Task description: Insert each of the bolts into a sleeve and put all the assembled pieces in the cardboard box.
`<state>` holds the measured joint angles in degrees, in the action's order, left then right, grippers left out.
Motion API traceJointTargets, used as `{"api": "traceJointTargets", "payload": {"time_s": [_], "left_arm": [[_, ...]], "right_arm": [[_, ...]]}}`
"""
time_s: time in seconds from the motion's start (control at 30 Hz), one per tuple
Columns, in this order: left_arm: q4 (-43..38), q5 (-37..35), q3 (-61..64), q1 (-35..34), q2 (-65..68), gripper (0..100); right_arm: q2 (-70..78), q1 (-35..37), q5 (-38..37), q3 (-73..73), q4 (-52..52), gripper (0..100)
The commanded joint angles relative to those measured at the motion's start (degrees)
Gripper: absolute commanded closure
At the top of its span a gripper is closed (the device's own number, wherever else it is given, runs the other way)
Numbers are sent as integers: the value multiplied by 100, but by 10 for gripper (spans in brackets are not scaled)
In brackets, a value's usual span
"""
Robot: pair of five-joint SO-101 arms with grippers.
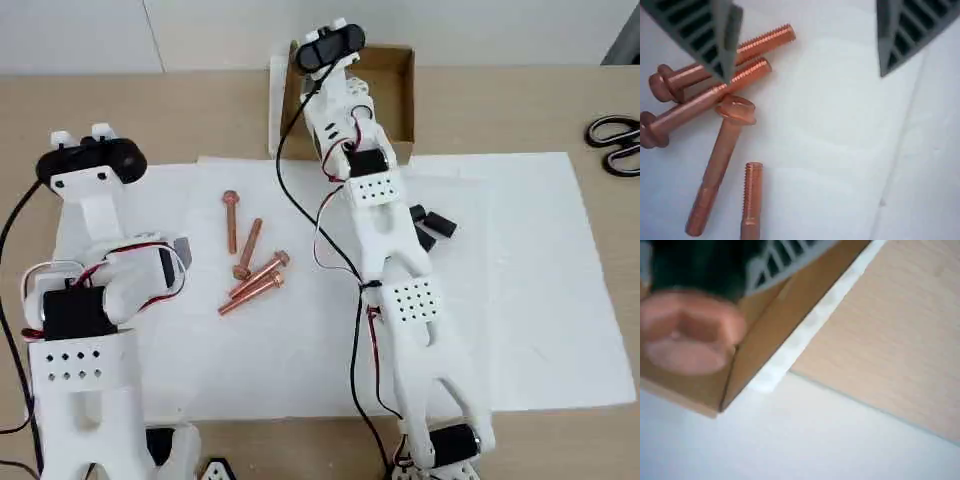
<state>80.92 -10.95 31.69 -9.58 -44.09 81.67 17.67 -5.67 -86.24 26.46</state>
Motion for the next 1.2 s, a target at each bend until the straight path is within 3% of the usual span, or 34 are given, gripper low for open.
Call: {"api": "traceJointTargets", "payload": {"time_s": [0.0, 0.1, 0.6, 0.9, 1.17], "left_arm": [[-44, 53, -31, -18, -79, 816], [-44, 53, -40, -18, -79, 816], [-44, 53, -40, -9, -79, 816], [-70, 62, -66, -9, -79, 816], [-62, 721, -189, -26, -79, 816]], "right_arm": [[-40, -31, -88, -651, -119, 919], [-31, -31, -88, -642, -57, 876], [-119, -22, -97, -782, 163, 874], [-2079, -66, -70, -1020, 2791, 876], [-3793, -84, -114, -1011, 5402, 876]]}}
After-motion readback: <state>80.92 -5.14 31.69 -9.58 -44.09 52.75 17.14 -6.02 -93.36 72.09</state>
